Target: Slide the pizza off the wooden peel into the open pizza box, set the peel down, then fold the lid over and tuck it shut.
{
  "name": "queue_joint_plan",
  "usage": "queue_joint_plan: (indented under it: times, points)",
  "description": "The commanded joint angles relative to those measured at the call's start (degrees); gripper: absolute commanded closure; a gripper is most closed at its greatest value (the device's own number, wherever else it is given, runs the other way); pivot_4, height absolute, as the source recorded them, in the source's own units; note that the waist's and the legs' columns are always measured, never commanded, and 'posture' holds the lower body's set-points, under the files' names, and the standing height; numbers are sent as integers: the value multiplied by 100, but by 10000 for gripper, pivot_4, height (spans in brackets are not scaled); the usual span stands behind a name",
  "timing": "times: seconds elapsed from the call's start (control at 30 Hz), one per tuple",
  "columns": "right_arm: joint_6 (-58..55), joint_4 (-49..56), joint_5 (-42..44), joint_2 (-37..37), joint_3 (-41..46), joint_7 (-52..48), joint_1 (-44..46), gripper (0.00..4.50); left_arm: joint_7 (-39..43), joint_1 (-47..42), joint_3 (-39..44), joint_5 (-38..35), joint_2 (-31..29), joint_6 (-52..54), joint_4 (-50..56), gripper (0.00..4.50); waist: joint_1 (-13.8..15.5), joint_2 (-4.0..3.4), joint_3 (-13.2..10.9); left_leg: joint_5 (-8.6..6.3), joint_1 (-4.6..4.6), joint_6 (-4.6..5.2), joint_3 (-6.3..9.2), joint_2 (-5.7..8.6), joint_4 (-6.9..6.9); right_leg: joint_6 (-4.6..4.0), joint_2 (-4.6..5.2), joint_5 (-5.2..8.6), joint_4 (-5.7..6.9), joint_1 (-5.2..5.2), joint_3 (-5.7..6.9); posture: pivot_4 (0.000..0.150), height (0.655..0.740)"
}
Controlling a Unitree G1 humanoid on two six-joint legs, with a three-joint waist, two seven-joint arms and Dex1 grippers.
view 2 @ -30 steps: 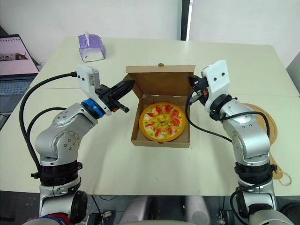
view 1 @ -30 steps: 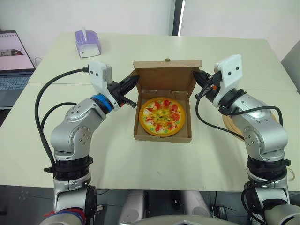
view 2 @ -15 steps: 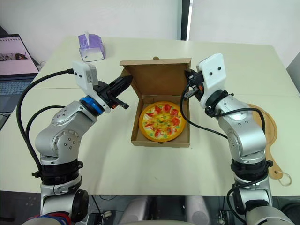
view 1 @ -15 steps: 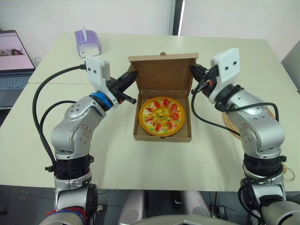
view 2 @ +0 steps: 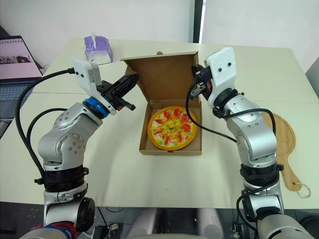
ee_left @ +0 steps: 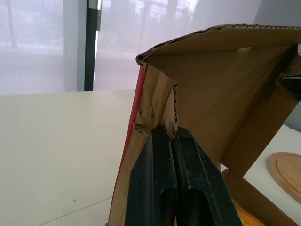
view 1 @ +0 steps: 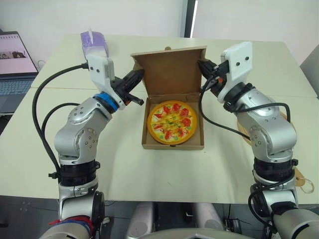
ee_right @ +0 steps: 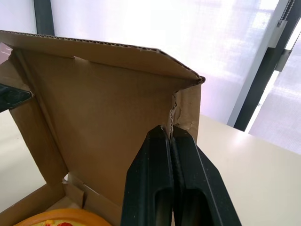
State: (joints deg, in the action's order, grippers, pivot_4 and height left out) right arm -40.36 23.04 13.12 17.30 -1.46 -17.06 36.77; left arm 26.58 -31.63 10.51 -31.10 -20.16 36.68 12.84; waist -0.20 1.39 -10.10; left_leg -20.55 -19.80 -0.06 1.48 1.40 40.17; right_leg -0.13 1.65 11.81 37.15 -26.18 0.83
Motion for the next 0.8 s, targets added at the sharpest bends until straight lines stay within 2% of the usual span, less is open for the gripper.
queue_joint_plan:
  times: [0.03,0.5,0.8]
  points:
    - [231,237,12,-57,-75,-48,-41,44401,87,11,-120,-102,-17,-48,312,45000,0,0,0,0,0,0,0,0,0,0,0,0,0,0,0,1500,7400]
    - [38,1360,-66,-64,-240,137,-1332,44401,48,1092,-230,-193,-193,131,1400,45000,-5,-1,2,0,2,0,0,-1,-2,0,-1,0,1,1,-3,1500,7400]
    - [378,1990,-137,-6,-317,181,-2206,44401,-192,2168,-462,260,-87,-519,2216,45000,5,0,4,0,5,1,1,-1,-2,0,-1,0,0,5,-4,1500,7400]
